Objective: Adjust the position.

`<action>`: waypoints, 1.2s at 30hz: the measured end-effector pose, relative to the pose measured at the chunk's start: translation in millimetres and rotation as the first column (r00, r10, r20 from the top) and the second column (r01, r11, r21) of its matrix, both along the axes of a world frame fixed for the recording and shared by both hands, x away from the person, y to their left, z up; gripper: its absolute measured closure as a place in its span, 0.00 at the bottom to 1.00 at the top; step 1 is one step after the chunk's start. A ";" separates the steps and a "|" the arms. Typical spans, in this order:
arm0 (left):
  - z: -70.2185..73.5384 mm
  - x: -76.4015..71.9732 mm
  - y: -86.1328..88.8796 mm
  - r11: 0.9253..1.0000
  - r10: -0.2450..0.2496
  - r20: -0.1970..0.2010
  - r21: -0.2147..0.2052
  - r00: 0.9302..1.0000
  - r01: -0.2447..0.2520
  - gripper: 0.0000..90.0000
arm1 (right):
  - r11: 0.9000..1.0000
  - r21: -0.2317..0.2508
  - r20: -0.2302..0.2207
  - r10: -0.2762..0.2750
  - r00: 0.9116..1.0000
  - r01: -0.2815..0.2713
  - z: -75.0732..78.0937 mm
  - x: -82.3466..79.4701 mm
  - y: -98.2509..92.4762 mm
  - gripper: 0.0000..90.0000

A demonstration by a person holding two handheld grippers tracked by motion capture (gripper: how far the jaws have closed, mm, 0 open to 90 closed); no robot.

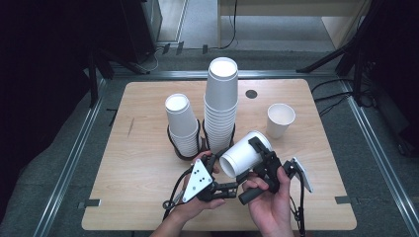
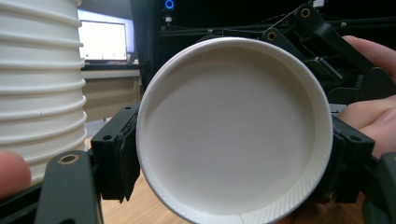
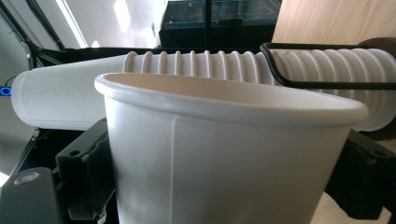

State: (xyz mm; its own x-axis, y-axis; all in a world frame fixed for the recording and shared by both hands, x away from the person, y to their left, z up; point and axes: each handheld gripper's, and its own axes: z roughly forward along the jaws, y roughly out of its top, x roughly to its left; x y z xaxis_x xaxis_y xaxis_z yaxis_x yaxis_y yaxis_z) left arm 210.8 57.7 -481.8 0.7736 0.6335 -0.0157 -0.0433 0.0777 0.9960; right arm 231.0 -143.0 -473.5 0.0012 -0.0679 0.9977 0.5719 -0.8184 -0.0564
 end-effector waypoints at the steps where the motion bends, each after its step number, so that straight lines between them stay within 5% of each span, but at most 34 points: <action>1: -0.1 -0.6 0.0 1.000 0.007 0.017 0.001 1.000 -0.007 0.24 | 1.000 0.002 0.007 0.000 1.000 0.000 0.0 -0.5 0.3 0.12; 4: 1.7 -2.9 -1.5 0.999 0.030 0.025 0.018 0.999 -0.030 0.23 | 1.000 -0.004 0.026 -0.013 1.000 0.013 0.9 -1.5 1.6 0.13; 7: 4.7 -1.7 -0.2 0.997 0.043 -0.045 0.059 0.998 -0.041 0.20 | 1.000 -0.018 0.029 -0.017 0.999 0.018 0.4 -0.7 2.1 0.13; 13: 7.7 2.5 8.6 0.996 0.035 -0.122 0.091 0.992 -0.024 0.09 | 0.997 -0.067 0.064 -0.044 0.997 0.049 1.7 3.4 -3.4 0.13; 22: 9.9 -0.7 20.0 0.996 0.036 -0.137 0.082 0.990 -0.025 0.08 | 0.968 -0.202 0.153 -0.122 0.981 0.151 13.0 9.3 -11.0 0.13; 29: 9.7 -3.7 29.2 0.995 0.058 -0.143 0.089 0.988 -0.046 0.08 | 0.920 -0.330 0.222 -0.140 0.965 0.210 20.3 14.0 -11.0 0.13; 34: 9.0 -6.1 36.5 0.993 0.078 -0.144 0.097 0.986 -0.065 0.08 | 0.862 -0.438 0.303 -0.124 0.945 0.254 23.1 18.7 -10.5 0.14; 36: 8.6 -7.0 40.4 0.992 0.088 -0.146 0.100 0.985 -0.074 0.08 | 0.829 -0.488 0.331 -0.116 0.937 0.275 23.3 20.6 -11.3 0.13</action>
State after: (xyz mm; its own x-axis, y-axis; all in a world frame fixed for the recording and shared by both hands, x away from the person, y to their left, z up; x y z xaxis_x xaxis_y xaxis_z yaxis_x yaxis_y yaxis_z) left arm 203.8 98.2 -473.3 0.7129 0.6983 -0.0648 0.1044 -0.0144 0.9944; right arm 251.6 -154.3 -450.3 -0.2345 0.4899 0.8396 0.3231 -0.7753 0.5427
